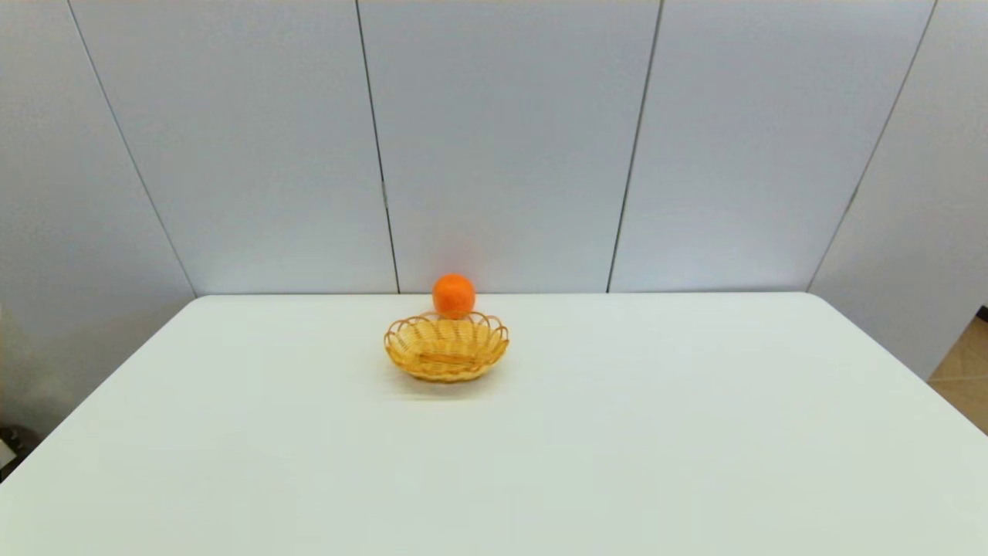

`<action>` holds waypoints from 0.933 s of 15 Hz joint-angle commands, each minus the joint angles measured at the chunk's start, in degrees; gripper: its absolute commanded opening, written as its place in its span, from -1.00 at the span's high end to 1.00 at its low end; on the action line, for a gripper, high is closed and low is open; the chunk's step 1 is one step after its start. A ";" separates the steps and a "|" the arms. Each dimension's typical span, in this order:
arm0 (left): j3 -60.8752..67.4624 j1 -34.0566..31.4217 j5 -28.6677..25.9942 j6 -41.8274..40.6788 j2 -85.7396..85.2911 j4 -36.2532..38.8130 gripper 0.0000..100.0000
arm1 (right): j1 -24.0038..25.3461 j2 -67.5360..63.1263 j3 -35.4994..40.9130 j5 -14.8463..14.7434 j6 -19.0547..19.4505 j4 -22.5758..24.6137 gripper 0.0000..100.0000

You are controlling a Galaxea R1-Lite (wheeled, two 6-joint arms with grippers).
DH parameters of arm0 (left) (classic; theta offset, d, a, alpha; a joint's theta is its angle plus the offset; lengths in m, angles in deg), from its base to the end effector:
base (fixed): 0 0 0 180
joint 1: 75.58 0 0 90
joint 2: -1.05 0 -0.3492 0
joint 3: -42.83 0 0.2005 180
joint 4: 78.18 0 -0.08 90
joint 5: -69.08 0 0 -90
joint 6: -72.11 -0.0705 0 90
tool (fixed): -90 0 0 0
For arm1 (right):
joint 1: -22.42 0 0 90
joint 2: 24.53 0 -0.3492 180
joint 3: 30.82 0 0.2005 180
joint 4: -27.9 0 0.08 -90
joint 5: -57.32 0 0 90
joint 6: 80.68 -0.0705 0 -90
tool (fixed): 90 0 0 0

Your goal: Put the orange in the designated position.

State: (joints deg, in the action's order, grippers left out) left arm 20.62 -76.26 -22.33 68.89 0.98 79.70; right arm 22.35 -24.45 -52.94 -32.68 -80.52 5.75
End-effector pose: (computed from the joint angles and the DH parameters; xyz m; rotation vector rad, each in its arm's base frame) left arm -0.0132 -0.0019 0.0760 0.0562 -0.0031 -0.0127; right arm -0.0131 0.0000 0.0754 -0.0028 -0.0009 -0.0012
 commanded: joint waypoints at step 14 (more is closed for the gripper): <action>0.01 -0.02 0.00 -0.03 0.07 0.00 -1.00 | -0.01 -0.07 0.00 0.00 0.02 -0.06 -1.00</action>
State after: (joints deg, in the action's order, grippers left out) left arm 20.62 -76.26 -22.33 68.86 0.98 79.70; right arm 22.37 -24.45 -52.94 -32.68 -80.52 5.71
